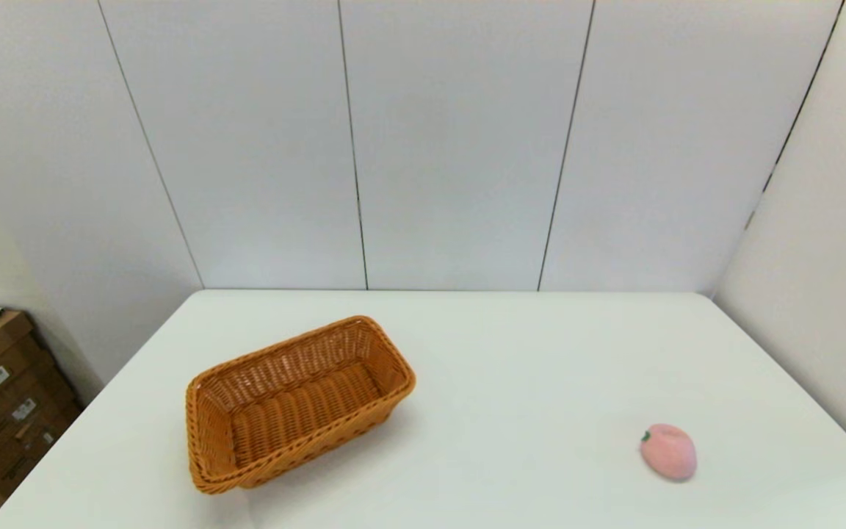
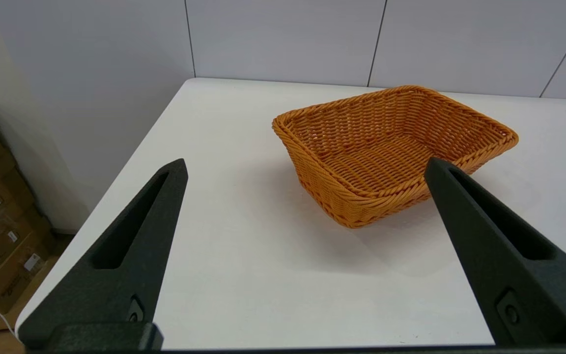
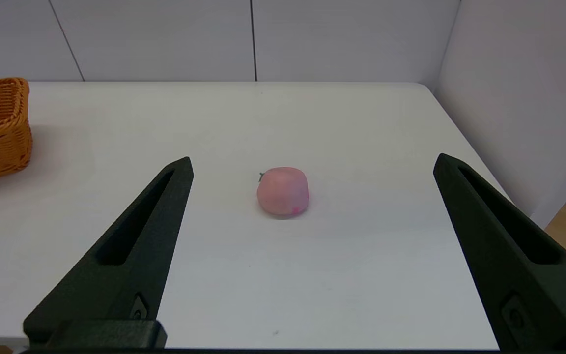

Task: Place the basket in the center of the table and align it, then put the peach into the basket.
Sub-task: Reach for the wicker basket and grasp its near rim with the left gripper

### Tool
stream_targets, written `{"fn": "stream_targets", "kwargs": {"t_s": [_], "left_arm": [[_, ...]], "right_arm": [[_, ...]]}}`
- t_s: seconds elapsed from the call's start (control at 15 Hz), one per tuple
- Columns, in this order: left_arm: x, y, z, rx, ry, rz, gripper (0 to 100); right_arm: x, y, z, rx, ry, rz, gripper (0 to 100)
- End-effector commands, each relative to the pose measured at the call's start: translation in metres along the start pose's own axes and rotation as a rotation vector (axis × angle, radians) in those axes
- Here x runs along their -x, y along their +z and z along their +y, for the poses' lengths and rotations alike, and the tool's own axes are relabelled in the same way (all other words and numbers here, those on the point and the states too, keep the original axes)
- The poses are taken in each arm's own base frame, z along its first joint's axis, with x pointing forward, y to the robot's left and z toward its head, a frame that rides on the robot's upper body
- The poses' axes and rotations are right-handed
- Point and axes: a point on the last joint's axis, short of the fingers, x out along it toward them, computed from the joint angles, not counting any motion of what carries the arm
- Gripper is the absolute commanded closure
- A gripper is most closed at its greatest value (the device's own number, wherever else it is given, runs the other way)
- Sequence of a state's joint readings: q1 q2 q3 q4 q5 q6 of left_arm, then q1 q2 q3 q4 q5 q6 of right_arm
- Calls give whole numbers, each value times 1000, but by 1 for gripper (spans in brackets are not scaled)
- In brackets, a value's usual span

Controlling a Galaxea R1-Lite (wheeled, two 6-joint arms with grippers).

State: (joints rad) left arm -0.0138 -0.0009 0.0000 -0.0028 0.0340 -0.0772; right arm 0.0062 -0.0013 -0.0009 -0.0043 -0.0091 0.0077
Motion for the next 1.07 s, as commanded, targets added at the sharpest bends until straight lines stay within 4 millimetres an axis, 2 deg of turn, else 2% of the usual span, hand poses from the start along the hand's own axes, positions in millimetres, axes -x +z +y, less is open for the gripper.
{"fn": "stream_targets", "kwargs": {"t_s": [0.07, 0.67, 0.73, 0.87, 0.93, 1.0, 1.07], "left_arm": [[0, 0, 0, 1, 0, -1, 0], [1, 4, 0, 8, 4, -23, 0], [6, 24, -2, 37, -3, -92, 0], [5, 69, -5, 171, -7, -48, 0], [-8, 87, -7, 251, 9, 32, 0], [-35, 97, -9, 315, 51, 178, 0], [-60, 98, -10, 340, 83, 302, 0]], "right_arm": [[0, 0, 0, -3, -5, 0, 0], [0, 0, 0, -5, -5, 0, 0], [0, 0, 0, -5, -3, -1, 0], [0, 0, 0, 3, -6, 2, 0], [0, 0, 0, 3, -6, -1, 0], [0, 0, 0, 6, -8, -1, 0], [0, 0, 0, 8, -6, -1, 0]]}}
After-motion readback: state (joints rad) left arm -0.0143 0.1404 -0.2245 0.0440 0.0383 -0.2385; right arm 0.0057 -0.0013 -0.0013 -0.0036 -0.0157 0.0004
